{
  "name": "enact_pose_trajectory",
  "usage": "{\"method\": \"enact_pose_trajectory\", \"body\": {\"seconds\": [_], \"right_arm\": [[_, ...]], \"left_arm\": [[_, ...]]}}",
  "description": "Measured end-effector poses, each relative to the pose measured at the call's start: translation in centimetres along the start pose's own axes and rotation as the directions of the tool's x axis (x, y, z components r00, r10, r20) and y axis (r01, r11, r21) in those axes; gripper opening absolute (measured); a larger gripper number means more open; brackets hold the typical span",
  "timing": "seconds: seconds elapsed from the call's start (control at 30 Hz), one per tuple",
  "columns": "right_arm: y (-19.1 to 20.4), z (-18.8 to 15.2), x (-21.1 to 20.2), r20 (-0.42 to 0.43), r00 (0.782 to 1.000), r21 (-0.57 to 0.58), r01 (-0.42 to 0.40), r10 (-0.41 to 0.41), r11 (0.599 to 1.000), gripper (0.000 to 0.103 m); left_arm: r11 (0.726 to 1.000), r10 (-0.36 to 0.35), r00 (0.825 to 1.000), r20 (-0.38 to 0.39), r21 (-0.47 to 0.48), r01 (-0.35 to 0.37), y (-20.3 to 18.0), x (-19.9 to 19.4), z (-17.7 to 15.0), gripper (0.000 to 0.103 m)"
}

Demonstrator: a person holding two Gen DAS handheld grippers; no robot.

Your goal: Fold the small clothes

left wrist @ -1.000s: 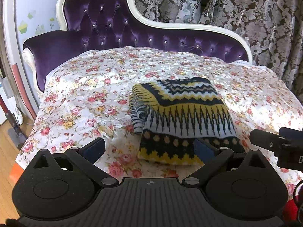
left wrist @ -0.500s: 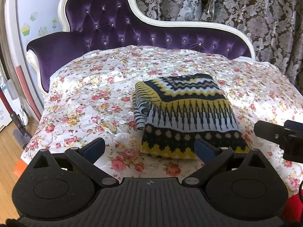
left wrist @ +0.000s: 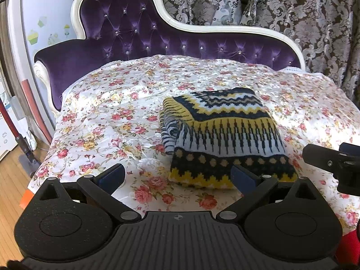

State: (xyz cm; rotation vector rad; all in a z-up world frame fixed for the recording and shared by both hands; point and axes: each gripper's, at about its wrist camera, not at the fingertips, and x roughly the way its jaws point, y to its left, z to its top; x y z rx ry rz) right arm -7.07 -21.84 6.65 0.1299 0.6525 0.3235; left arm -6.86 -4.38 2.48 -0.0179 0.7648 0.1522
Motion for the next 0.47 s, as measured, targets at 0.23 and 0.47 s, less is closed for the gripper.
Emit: {"method": "enact_pose_trajectory", "body": {"seconds": [0.23,0.47], "right_arm": [[-0.07,-0.11,0.12,-0.009,1.000,-0.004,-0.008,0.008,1.000,0.102],[-0.22,-0.16,0.41,-0.021,1.000,-0.002,-0.012,0.011,1.000,0.102]], "left_arm": [[1.000,-0.003,1.000,-0.007,-0.006,0.003,0.12,0.10,-0.04,0.102],[1.000,-0.007,1.000,-0.006,-0.018,0.007,0.19,0.29,-0.13,0.102]]}}
